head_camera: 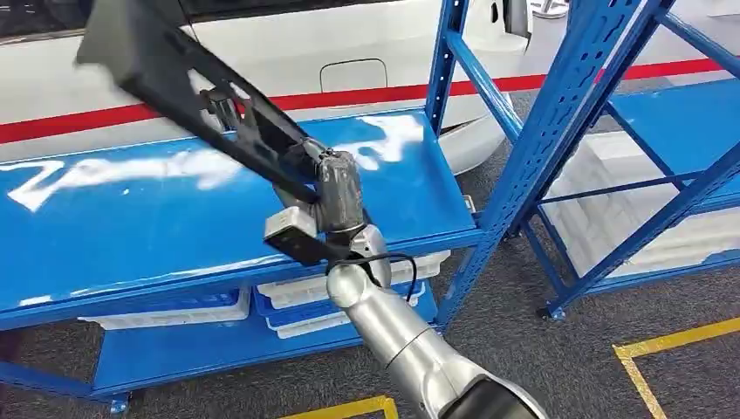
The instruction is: Take the parts from the cabinet and place them on the table.
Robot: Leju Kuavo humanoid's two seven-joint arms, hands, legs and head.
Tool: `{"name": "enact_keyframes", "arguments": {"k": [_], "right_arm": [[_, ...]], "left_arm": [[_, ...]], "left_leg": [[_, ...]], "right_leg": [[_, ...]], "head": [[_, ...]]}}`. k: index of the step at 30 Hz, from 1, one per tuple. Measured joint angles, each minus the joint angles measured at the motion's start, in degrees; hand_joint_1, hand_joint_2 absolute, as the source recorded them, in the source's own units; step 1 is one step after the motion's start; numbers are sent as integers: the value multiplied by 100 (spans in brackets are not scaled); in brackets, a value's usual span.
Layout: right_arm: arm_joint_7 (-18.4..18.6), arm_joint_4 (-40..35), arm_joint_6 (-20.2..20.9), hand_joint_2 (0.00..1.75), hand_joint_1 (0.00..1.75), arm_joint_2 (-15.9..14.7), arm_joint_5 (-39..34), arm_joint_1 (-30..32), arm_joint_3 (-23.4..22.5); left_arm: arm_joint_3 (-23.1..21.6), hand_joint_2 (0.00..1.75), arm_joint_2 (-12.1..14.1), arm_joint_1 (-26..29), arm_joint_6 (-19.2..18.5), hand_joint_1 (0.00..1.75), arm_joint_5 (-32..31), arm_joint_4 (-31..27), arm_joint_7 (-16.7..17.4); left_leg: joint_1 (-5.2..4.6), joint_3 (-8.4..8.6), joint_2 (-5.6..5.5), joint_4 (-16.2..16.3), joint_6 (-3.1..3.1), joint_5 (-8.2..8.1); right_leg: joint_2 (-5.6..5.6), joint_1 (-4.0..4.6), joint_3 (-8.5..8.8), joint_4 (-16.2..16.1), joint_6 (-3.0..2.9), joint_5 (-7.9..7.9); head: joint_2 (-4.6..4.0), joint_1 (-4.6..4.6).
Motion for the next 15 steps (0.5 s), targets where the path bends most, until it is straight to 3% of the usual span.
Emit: {"name": "enact_keyframes", "arguments": {"k": [2, 4, 9, 15], "right_arm": [[-213, 72, 618, 175, 175, 26, -678, -25, 9], [-326, 144, 990, 175, 175, 28, -913, -65, 26], [-577, 124, 1339, 175, 175, 41, -1502, -46, 35], [-489, -385, 1555, 175, 175, 11, -1897, 152, 332]], "left_arm": [[24, 175, 0, -1, 0, 0, 0, 0, -15], [76, 175, 0, -3, 6, 0, 0, 0, -15], [55, 175, 2, -2, 483, 0, -282, 0, 238], [85, 175, 15, -4, 455, 0, -243, 0, 459]], "left_leg": [[0, 4, -1, 0, 0, 0], [1, 4, -2, 1, 0, 0], [3, 1, -3, 0, 0, 0], [3, -1, -1, 0, -1, 0]], "right_leg": [[0, 0, -3, 0, 0, 0], [-2, 1, -4, 0, 0, 0], [-2, 2, -6, 1, 0, -1], [-1, 2, -11, 0, 0, -1]], "head": [[0, 0], [0, 0], [0, 0], [0, 0]]}}
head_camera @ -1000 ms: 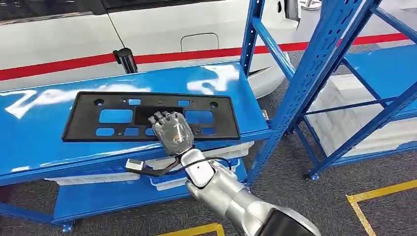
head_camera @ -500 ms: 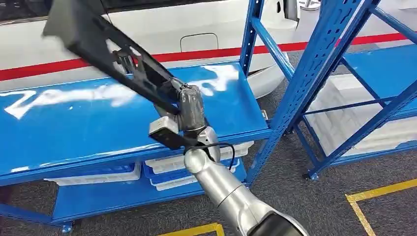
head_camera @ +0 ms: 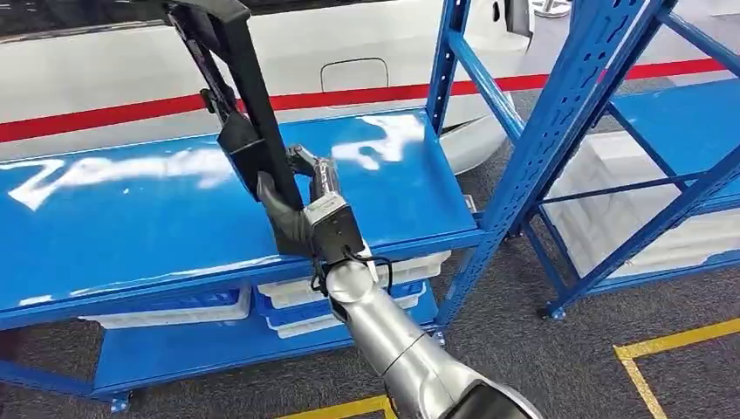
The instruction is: Take the parts from the cabinet and place them on the table.
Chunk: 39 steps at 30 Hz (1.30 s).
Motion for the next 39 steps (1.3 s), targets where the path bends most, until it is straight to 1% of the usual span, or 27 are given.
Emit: {"name": "enact_keyframes", "arguments": {"k": [3, 6, 11, 12, 16, 17, 18, 19, 20, 21, 22, 23, 24, 25, 26, 27, 28, 29, 30, 31, 32, 33, 34, 35, 36, 38, 39], "right_arm": [[83, -166, 18, 175, 175, -11, -72, 68, 155], [127, -205, 61, 175, 175, -37, -113, 85, 325], [129, -256, 107, 175, 175, -42, -197, 129, 455], [129, -269, 120, 175, 175, -46, -212, 135, 474], [118, -400, 168, 175, 175, -83, -262, 206, 524], [118, -447, 179, 175, 175, -85, -264, 217, 540], [118, -487, 188, 175, 175, -87, -264, 221, 549], [120, -542, 216, 175, 175, -87, -273, 227, 553], [131, -586, 245, 175, 175, -116, -280, 241, 555], [138, -632, 269, 175, 175, -136, -286, 239, 564], [144, -656, 286, 175, 175, -157, -288, 245, 579], [164, -660, 299, 175, 175, -188, -295, 282, 592], [173, -664, 319, 175, 175, -225, -295, 319, 599], [177, -666, 339, 175, 175, -254, -304, 347, 608], [181, -669, 341, 175, 175, -277, -306, 357, 621], [181, -675, 343, 175, 175, -286, -306, 357, 634], [181, -695, 343, 175, 175, -288, -304, 356, 640], [181, -719, 343, 175, 175, -288, -304, 350, 645], [179, -730, 352, 175, 175, -288, -306, 344, 658], [181, -736, 363, 175, 175, -297, -310, 348, 671], [192, -732, 384, 175, 175, -304, -330, 345, 677], [192, -734, 404, 175, 175, -304, -341, 342, 686], [194, -734, 411, 175, 175, -302, -365, 338, 693], [194, -734, 411, 175, 175, -293, -384, 327, 695], [192, -734, 413, 175, 175, -278, -404, 310, 697], [192, -734, 415, 175, 175, -269, -422, 293, 697], [192, -732, 417, 175, 175, -271, -422, 294, 695]], "left_arm": [[7, 175, 7, 0, -28, 0, 2, 0, 26], [15, 175, 7, -1, -52, 0, 4, 0, -46], [37, 175, 9, 0, -101, 0, 13, 0, -138], [46, 175, 18, 0, -138, 0, 24, 0, -144], [103, 175, 52, 1, -245, 0, 101, 0, -217], [120, 175, 59, 3, -262, 0, 107, 0, -225], [136, 175, 59, 3, -269, 0, 107, 0, -236], [142, 175, 50, 0, -269, 0, 107, 0, -241], [144, 175, 33, -2, -273, 0, 107, 0, -251], [151, 175, 37, -4, -278, 0, 107, -2, -258], [157, 175, 42, -4, -286, 0, 107, -2, -262], [160, 175, 39, -2, -299, 0, 109, 0, -265], [162, 175, 39, -1, -302, 0, 109, -2, -265], [164, 175, 39, -2, -302, 0, 109, -2, -267], [164, 175, 37, -2, -302, 0, 109, 0, -267], [164, 175, 33, -2, -304, 0, 109, -2, -265], [164, 175, 31, -2, -306, 0, 109, -2, -265], [164, 175, 33, -3, -306, 0, 109, -2, -267], [168, 175, 39, -6, -308, 0, 109, -2, -267], [170, 175, 39, -6, -308, 0, 109, -2, -267], [175, 175, 37, -7, -306, 0, 109, 0, -269], [177, 175, 37, -6, -304, 0, 107, 0, -269], [181, 175, 39, -6, -302, 0, 107, 0, -269], [186, 175, 48, -6, -299, 0, 107, -2, -269], [184, 175, 48, -7, -299, 0, 105, 0, -271], [184, 175, 48, -7, -299, 0, 105, 0, -271], [186, 175, 48, -6, -302, 0, 105, -2, -273]], "left_leg": [[0, -1, 0, 0, 0, -1], [0, 0, 1, 0, 0, -1], [0, -1, 0, 0, 0, -1], [-10, -15, -1, 25, 29, -19], [-10, -27, 0, 53, 68, -41], [-16, -24, -3, 70, 90, -9], [-25, -22, -3, 54, 119, 14], [29, 27, 21, -88, 162, 107], [40, 61, 50, -149, 168, 156], [48, 53, 54, -181, 212, 186], [48, 34, 58, -181, 222, 194], [46, 21, 66, -176, 221, 197], [46, 8, 67, -170, 214, 202], [50, -8, 67, -157, 207, 206], [53, -24, 65, -134, 201, 206], [60, -38, 64, -106, 185, 198], [73, -53, 62, -65, 156, 180], [72, -86, 61, 3, 109, 151], [54, -164, 44, 54, 53, 134], [48, -158, 49, 93, 15, 139], [50, -189, 43, 135, -2, 142], [59, -212, 37, 117, -43, 170], [77, -233, 33, 135, -70, 158], [111, -274, 31, 213, -97, 45], [115, -370, 35, 459, -120, -217], [120, -713, 33, 1327, -169, -767], [121, -831, 33, 1656, -183, -911]], "right_leg": [[1, 0, 0, 0, 0, 0], [2, 0, 0, 0, 0, 0], [1, -1, 0, 0, 0, 0], [1, -21, 2, -8, 7, 4], [1, -27, 4, -10, 13, 6], [1, -39, 7, -12, 58, 40], [5, -38, 13, -35, 84, 58], [16, 19, 10, -36, 112, 46], [-5, -3, -73, 57, 107, -50], [-6, 0, -187, 366, 67, -251], [-9, -23, -369, 803, 44, -450], [-10, -43, -597, 1358, 39, -665], [-11, -57, -736, 1712, 62, -771], [-13, -75, -758, 1804, 115, -764], [-17, -100, -619, 1595, 189, -652], [-29, -126, -380, 1168, 261, -483], [-50, -159, -79, 631, 323, -310], [-92, -196, 182, 129, 351, -240], [-41, -129, 254, 165, 288, -255], [-32, -121, 171, 200, 264, -201], [-27, -127, 146, 147, 221, -252], [-26, -121, 122, 186, 211, -251], [-27, -177, 108, 153, 154, -216], [-30, -193, 94, 140, 104, -184], [-35, -186, 57, 140, 34, -151], [-46, -149, -36, 142, -45, -93], [-53, -132, -80, 143, -69, -64]], "head": [[0, 0], [0, 0], [0, 0], [0, 0], [0, 0], [0, 0], [0, -2], [0, -2], [0, -2], [0, 33], [0, 35], [0, 33], [0, 37], [0, 37], [0, 37], [0, 35], [0, 37], [0, 37], [0, 31], [0, 35], [0, 35], [0, 26], [0, 31], [0, 31], [0, 22], [0, 24], [0, 20]]}}
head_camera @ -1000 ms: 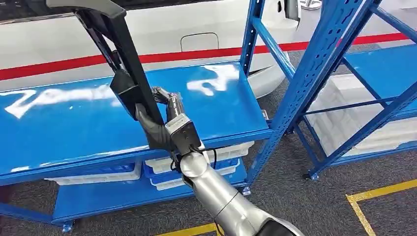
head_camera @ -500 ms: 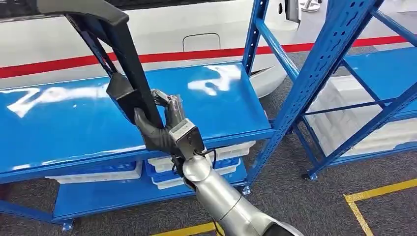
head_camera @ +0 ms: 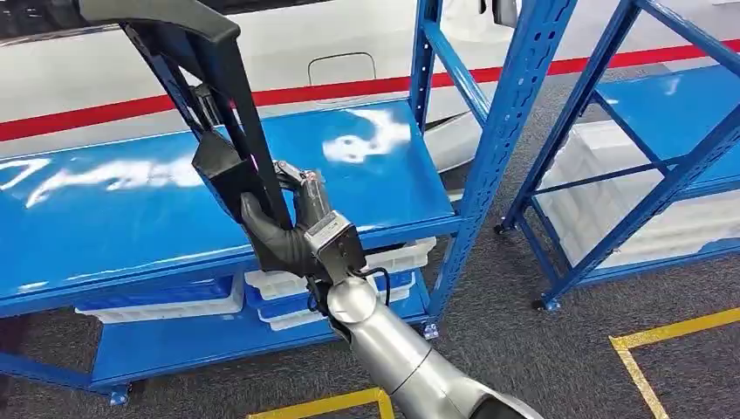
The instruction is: Take the parts from the cabinet and place them on the table.
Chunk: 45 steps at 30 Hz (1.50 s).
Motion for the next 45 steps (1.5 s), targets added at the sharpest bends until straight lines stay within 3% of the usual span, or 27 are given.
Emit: {"name": "enact_keyframes", "arguments": {"k": [2, 5, 6, 9, 10, 11, 12, 14, 16, 17, 19, 20, 22, 25, 26, 28, 30, 31, 32, 33, 35, 36, 37, 40, 42, 43, 45], "right_arm": [[0, 2, 4, 175, 175, -2, 0, 2, 0], [-22, 0, 44, 175, 175, -2, 4, -8, 0], [-26, -9, 88, 175, 175, -2, -7, -9, 2], [-33, -20, 256, 175, 175, -17, -83, -9, 28], [-33, -26, 293, 175, 175, -22, -81, 1, 39], [-35, -28, 306, 175, 175, -50, -81, 2, 41], [-42, -37, 334, 175, 175, -68, -79, 1, 44], [-39, -37, 384, 175, 175, -120, -77, 8, 46], [-39, -37, 420, 175, 175, -177, -68, 22, 46], [-39, -37, 428, 175, 175, -201, -61, 31, 46], [-42, -37, 477, 175, 175, -234, -17, 35, 42], [-42, -37, 490, 175, 175, -236, -4, 32, 37], [-50, -42, 514, 175, 175, -229, 53, 21, 33], [-90, -39, 527, 175, 175, -240, 107, 38, 22], [-92, -37, 529, 175, 175, -240, 133, 44, 15], [-103, -39, 542, 175, 175, -223, 151, 39, 15], [-103, -37, 544, 175, 175, -223, 151, 52, 13], [-103, -31, 544, 175, 175, -225, 151, 62, 4], [-103, -24, 544, 175, 175, -230, 151, 76, -11], [-103, -17, 544, 175, 175, -236, 149, 85, -17], [-103, -7, 546, 175, 175, -247, 149, 86, -35], [-107, -7, 544, 175, 175, -256, 149, 84, -48], [-125, -13, 542, 175, 175, -265, 153, 92, -68], [-146, -68, 522, 175, 175, -317, 203, 178, -124], [-153, -118, 520, 175, 175, -383, 236, 262, -182], [-153, -153, 520, 175, 175, -409, 258, 285, -201], [-151, -219, 525, 175, 175, -461, 271, 343, -221]], "left_arm": [[0, 175, 4, 2, -20, 0, 0, 2, -11], [6, 175, 4, -2, -165, 0, 43, 0, -96], [24, 175, 11, -15, -329, 0, 136, -4, -177], [179, 175, 13, -13, -1017, 0, 427, -4, -398], [243, 175, 17, -13, -1210, 0, 492, -4, -431], [280, 175, 13, -15, -1452, 0, 555, -2, -448], [312, 175, 11, -20, -1623, 0, 600, -2, -457], [421, 175, 24, -16, -2028, 0, 741, -2, -457], [487, 175, 33, -8, -2142, 0, 748, -2, -429], [509, 175, 35, -8, -2160, 0, 745, -2, -411], [535, 175, 42, -8, -2140, 0, 673, -2, -411], [535, 175, 46, -8, -2116, 0, 643, -2, -426], [535, 175, 57, -8, -2035, 0, 522, -4, -663], [531, 175, 103, -5, -1991, 0, 459, -4, -1194], [531, 175, 153, 1, -1983, 0, 420, -4, -1415], [529, 175, 188, 2, -1993, 0, 374, -4, -1635], [525, 175, 221, -1, -2024, 0, 347, -7, -1738], [518, 175, 240, 0, -2046, 0, 317, -4, -1762], [514, 175, 249, 0, -2055, 0, 308, -7, -1775], [509, 175, 262, 1, -2065, 0, 304, -7, -1786], [492, 175, 284, -1, -2120, 0, 253, -7, -1799], [470, 175, 289, -6, -2142, 0, 218, -9, -1794], [450, 175, 280, -18, -2162, 0, 177, -9, -1775], [389, 175, 280, -8, -2164, 0, 107, -9, -1705], [387, 175, 269, -14, -2179, 0, 85, -7, -1683], [380, 175, 251, -21, -2186, 0, 76, -9, -1654], [378, 175, 260, -22, -2188, 0, 61, -9, -1613]], "left_leg": [[0, 44, 1, 119, 14, 71], [-3, 936, -2, -1195, 102, 641], [-30, 1153, -7, -1584, 126, 509], [-104, 1074, -10, -1539, 182, 625], [-114, 1054, -4, -1576, 250, 698], [-46, 1006, 19, -1682, 294, 828], [-67, 955, 51, -1713, 317, 902], [-73, 795, 62, -1712, 386, 1036], [-81, 643, 77, -1694, 392, 1169], [-81, 554, 79, -1685, 389, 1227], [-86, 380, 77, -1646, 353, 1333], [-93, 308, 69, -1616, 332, 1372], [-127, 204, 67, -1541, 262, 1440], [-104, 196, 72, -1558, 180, 1567], [-93, 168, 61, -1543, 147, 1574], [-51, 9, 25, -1159, 82, 977], [-29, -219, 18, -356, 3, 396], [-11, -304, 16, 37, -30, 267], [11, -298, 18, 224, -53, 322], [37, -206, 19, 198, -73, 475], [95, 344, 23, -459, -120, 913], [127, 790, 19, -1074, -152, 890], [69, 1038, -20, -1438, -166, 663], [0, 929, -31, -1473, 6, 695], [7, 841, 31, -1537, 216, 855], [-17, 752, 29, -1540, 306, 929], [-43, 574, 39, -1536, 375, 1080]], "right_leg": [[-5, 25, -108, 3, 1, 84], [8, 40, -213, 4, 55, 199], [10, 58, -236, 5, 86, 242], [-10, 34, -228, -37, 217, 359], [-9, 45, -214, -102, 279, 431], [-8, 85, -254, -73, 292, 415], [-13, 69, -353, 54, 262, 203], [-12, 69, -589, 838, 157, -441], [-13, 61, -776, 1690, 204, -778], [-13, 58, -719, 1774, 258, -738], [-14, 62, -189, 1206, 378, -468], [-14, 64, 175, 714, 377, -378], [-22, 134, 845, -249, 250, -590], [-16, 146, 688, -185, 202, -501], [-27, 14, 662, -234, 114, -433], [-49, 6, 570, -230, -36, -297], [-46, 9, 409, -219, -30, -168], [-47, 9, 318, -213, -17, -103], [-50, 8, 238, -208, 0, -46], [-50, -1, 166, -197, 16, 5], [-46, -44, -10, -127, 99, 90], [-42, -52, -81, -64, 153, 125], [-34, -27, -147, -39, 198, 155], [-47, 0, -150, -76, 368, 305], [-45, -7, -227, -40, 425, 281], [-36, 3, -375, 163, 338, -2], [-36, 2, -647, 1043, 226, -638]], "head": [[0, 2], [0, 0], [0, 0], [0, 4], [0, 7], [0, 11], [0, 11], [0, 15], [0, 17], [0, 17], [0, 20], [0, 18], [0, 20], [0, 18], [0, 26], [0, 0], [0, -4], [0, 0], [0, -2], [0, -2], [0, -2], [0, -4], [0, -18], [0, 11], [0, 13], [0, 18], [0, 42]]}}
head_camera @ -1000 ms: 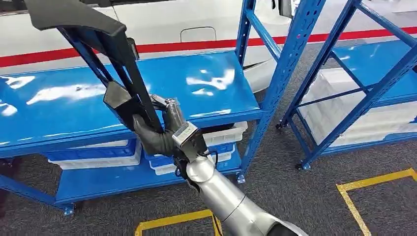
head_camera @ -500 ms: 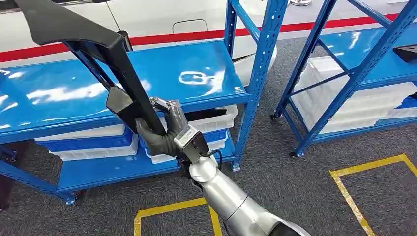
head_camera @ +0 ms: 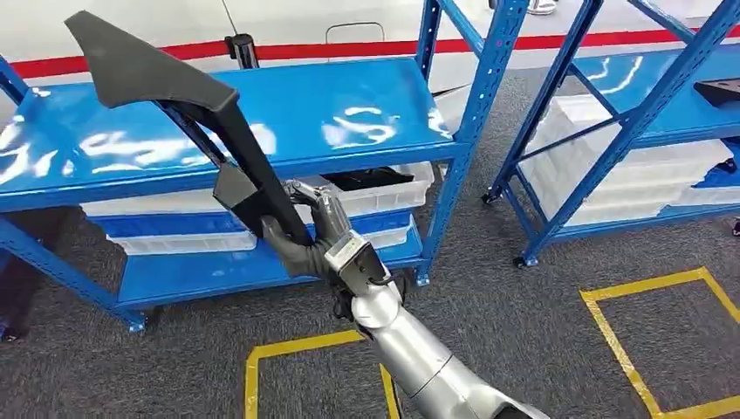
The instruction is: Take the parts from the cabinet and place them on the table.
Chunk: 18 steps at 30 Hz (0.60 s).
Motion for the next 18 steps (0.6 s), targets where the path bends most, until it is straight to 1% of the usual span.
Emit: {"name": "enact_keyframes", "arguments": {"k": [1, 2, 3, 4, 5, 6, 7, 8, 9, 10, 11, 12, 13, 14, 15, 16, 17, 18], "right_arm": [[0, -24, 0, 175, 175, -22, 13, 26, -9], [0, -30, 0, 175, 175, -44, 20, 49, -17], [2, -39, 2, 175, 175, -65, 26, 83, -28], [2, -57, 7, 175, 175, -83, 26, 101, -31], [4, -72, 9, 175, 175, -87, 30, 104, -33], [4, -89, 11, 175, 175, -85, 44, 103, -33], [4, -135, 13, 175, 175, -79, 48, 100, -33], [7, -175, 13, 175, 175, -76, 66, 98, -33], [7, -203, 15, 175, 175, -76, 70, 105, -35], [7, -216, 17, 175, 175, -79, 70, 109, -39], [9, -232, 18, 175, 175, -85, 68, 128, -44], [15, -245, 20, 175, 175, -85, 68, 157, -50], [13, -253, 22, 175, 175, -76, 66, 161, -50], [15, -269, 26, 175, 175, -63, 66, 163, -50], [17, -282, 28, 175, 175, -61, 66, 172, -50], [18, -288, 31, 175, 175, -61, 66, 178, -50], [17, -288, 33, 175, 175, -63, 66, 189, -50], [20, -288, 33, 175, 175, -63, 63, 214, -52]], "left_arm": [[0, 175, 0, 1, 0, 0, 0, 0, 15], [0, 175, 0, 2, 0, 0, -4, 0, 24], [0, 175, 0, 2, -4, 0, -11, 0, 24], [-2, 175, 0, 2, -2, 0, -33, 0, 28], [-4, 175, -2, 2, 7, 0, -55, 0, 31], [-11, 175, -4, 1, 11, 0, -61, 0, 37], [-15, 175, -19, -9, 11, 0, -65, 0, 41], [-20, 175, -33, -5, 11, 0, -77, -2, 50], [-20, 175, -33, 1, 20, 0, -81, 0, 57], [-22, 175, -33, 1, 20, 0, -101, 0, 61], [-26, 175, -35, 1, 20, 0, -107, 0, 63], [-28, 175, -29, 10, 20, 0, -107, 0, 63], [-31, 175, -20, 10, 22, 0, -107, 0, 63], [-39, 175, -26, 17, 22, 0, -109, 0, 66], [-46, 175, -31, 16, 22, 0, -109, 0, 68], [-48, 175, -24, 14, 22, 0, -109, 0, 68], [-50, 175, -24, 14, 22, 0, -109, 0, 68], [-50, 175, -20, 15, 22, 0, -109, 0, 68]], "left_leg": [[-19, -97, 7, 2, 10, 72], [-35, -178, 11, 4, 16, 134], [-62, -289, 11, 8, 16, 219], [-81, -375, 9, 11, 14, 286], [-106, -463, 8, 11, 5, 361], [-119, -529, 5, 12, -1, 424], [-113, -552, 7, 21, -13, 478], [-152, -592, -2, 25, -55, 530], [-133, -579, 23, -9, -87, 610], [-106, -586, 30, -23, -119, 669], [-97, -583, 29, -60, -163, 725], [-106, -608, 19, -77, -203, 777], [-74, -688, -14, 42, -227, 531], [-55, -766, -23, 301, -250, 131], [-28, -860, -34, 694, -295, -264], [-1, -959, -39, 1164, -352, -576], [26, -1007, -39, 1531, -401, -689], [63, -980, -36, 1748, -439, -616]], "right_leg": [[0, 2, -114, 472, 9, -193], [2, 17, -134, 745, 48, -239], [2, 26, -22, 813, 111, -143], [2, 50, 196, 632, 153, -3], [1, 65, 541, 220, 155, 143], [1, 91, 899, -239, 103, 178], [1, 128, 1300, -742, 11, 97], [-9, 186, 1686, -1321, -86, -102], [-4, 185, 1588, -1304, -52, -65], [3, 200, 1545, -1324, -69, -40], [2, 223, 1521, -1319, -120, -2], [-9, 97, 1483, -1388, -168, 120], [-38, 69, 1435, -1385, -201, 193], [-34, 62, 1355, -1385, -311, 276], [-37, 63, 1296, -1385, -320, 360], [-37, 63, 1193, -1379, -311, 452], [-39, 63, 1091, -1369, -291, 526], [-45, 55, 989, -1362, -265, 600]], "head": [[0, -2], [0, 0], [0, -2], [0, 2], [0, 2], [0, 2], [0, -2], [0, 7], [0, -27], [0, 2], [0, -2], [0, 11], [0, 0], [0, -9], [0, -22], [0, -17], [0, -20], [0, -22]]}}
